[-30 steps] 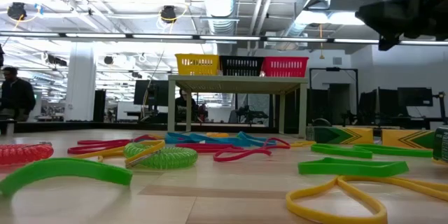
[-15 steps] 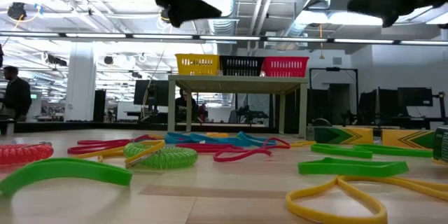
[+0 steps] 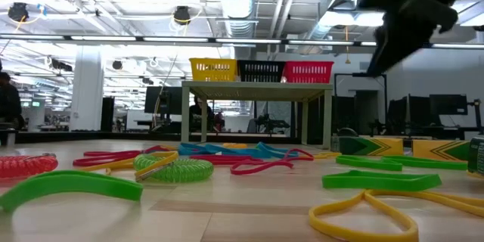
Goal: Pick & Place Office Desk Supplies
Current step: Put the small orange rubber band into the yellow bin on the shelf
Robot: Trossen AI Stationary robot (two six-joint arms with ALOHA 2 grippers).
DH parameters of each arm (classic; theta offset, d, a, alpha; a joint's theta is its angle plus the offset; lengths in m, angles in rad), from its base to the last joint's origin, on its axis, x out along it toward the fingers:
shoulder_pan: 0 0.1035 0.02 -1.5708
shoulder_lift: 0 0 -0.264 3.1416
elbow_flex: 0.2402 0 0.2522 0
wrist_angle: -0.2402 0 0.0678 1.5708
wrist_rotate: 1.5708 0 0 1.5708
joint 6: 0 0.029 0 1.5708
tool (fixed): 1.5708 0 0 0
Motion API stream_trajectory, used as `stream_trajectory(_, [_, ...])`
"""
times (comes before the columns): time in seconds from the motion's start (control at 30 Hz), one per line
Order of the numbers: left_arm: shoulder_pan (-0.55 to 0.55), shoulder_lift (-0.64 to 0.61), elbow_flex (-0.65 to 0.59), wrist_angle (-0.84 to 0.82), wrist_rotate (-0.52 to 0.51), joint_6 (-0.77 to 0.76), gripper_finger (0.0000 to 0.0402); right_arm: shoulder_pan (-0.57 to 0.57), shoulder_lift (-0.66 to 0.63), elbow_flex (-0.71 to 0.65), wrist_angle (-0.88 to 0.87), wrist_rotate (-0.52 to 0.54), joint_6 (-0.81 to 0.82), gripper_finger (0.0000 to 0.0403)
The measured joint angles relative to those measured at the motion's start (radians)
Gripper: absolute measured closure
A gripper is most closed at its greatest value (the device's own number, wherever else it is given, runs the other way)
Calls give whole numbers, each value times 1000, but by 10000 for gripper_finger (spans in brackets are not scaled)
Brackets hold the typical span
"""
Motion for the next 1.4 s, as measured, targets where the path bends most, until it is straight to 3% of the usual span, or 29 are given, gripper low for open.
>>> stream_trajectory(0.17, [-77,-274,-119,-57,-78,-1,218,9,82,-14,9,-151,52,247])
stream_trajectory(0.37, [-130,-582,-304,-43,-115,-7,241,41,149,-14,71,-167,37,247])
stream_trajectory(0.53, [-132,-746,-422,-27,-120,-35,252,44,213,-14,59,-182,24,246])
stream_trajectory(0.67, [-132,-792,-453,-15,-119,-37,252,49,272,-12,75,-217,17,246])
stream_trajectory(1.13, [-132,-770,-454,10,-119,-37,253,61,466,-6,108,-248,-52,254])
stream_trajectory(1.4, [-132,-767,-454,20,-119,-37,256,62,456,-10,125,-267,-60,392])
